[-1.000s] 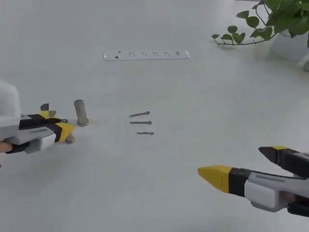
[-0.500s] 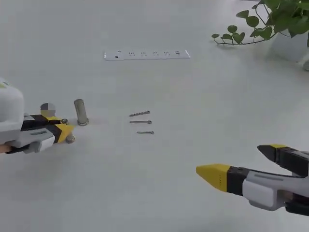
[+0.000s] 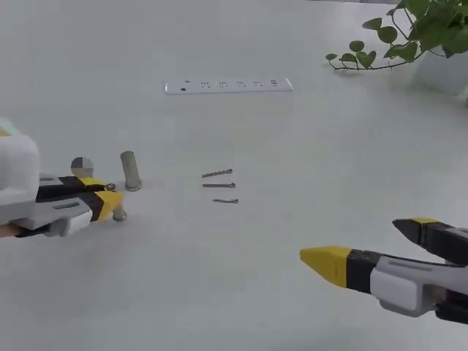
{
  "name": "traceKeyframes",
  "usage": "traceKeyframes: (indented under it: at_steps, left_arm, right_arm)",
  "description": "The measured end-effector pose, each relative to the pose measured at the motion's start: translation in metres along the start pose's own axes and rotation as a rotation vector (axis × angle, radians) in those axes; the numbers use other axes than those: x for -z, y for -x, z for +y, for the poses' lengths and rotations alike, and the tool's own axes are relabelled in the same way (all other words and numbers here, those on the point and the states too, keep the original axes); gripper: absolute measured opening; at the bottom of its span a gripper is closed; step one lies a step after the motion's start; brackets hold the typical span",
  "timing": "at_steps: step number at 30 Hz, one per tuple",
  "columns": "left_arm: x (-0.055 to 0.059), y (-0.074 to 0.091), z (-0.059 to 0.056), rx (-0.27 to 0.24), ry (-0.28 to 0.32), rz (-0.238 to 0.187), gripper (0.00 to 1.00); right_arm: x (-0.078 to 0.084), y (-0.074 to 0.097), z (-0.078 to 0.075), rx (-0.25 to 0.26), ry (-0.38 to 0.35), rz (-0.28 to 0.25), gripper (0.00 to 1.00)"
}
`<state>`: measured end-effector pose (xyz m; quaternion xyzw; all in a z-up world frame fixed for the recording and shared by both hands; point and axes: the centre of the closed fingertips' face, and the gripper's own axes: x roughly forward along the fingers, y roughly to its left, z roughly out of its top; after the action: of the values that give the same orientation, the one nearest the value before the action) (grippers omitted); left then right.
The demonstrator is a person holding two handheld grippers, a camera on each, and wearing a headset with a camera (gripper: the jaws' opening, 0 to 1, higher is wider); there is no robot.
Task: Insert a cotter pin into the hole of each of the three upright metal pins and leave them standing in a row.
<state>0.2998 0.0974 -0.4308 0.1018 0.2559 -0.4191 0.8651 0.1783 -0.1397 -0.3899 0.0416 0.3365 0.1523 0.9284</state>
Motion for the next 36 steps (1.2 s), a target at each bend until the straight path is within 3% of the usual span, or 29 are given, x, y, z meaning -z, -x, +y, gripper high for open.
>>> traceKeyframes:
  at_steps: [3, 9, 16, 21, 26, 29, 36]
  left_arm:
    - [-0.004, 0.003, -0.008, 0.019, -0.016, -0.017, 0.05]
    - [-0.005, 0.009, -0.029, 0.055, -0.126, 0.002, 0.05]
    - [0.004, 0.012, -0.052, 0.089, -0.149, 0.028, 0.05]
    - [0.010, 0.012, -0.065, 0.114, -0.143, 0.028, 0.05]
    - [0.020, 0.011, -0.074, 0.107, -0.166, 0.049, 0.05]
    - [0.025, 0.012, -0.081, 0.128, -0.175, 0.060, 0.05]
    - [0.029, 0.012, -0.094, 0.157, -0.180, 0.059, 0.05]
  right_arm:
    - [0.000, 0.000, 0.003, -0.007, 0.003, -0.003, 0.90]
    - [-0.001, 0.001, 0.007, -0.024, 0.007, -0.013, 0.90]
    - [-0.018, 0.004, 0.011, -0.039, -0.008, -0.102, 0.94]
    - [-0.018, 0.001, 0.017, -0.053, 0.024, -0.087, 0.96]
    - [-0.020, 0.000, 0.022, -0.070, 0.005, -0.108, 0.98]
    - [-0.019, -0.001, 0.024, -0.074, -0.003, -0.114, 0.98]
    - [-0.013, -0.003, 0.025, -0.067, 0.012, -0.082, 0.98]
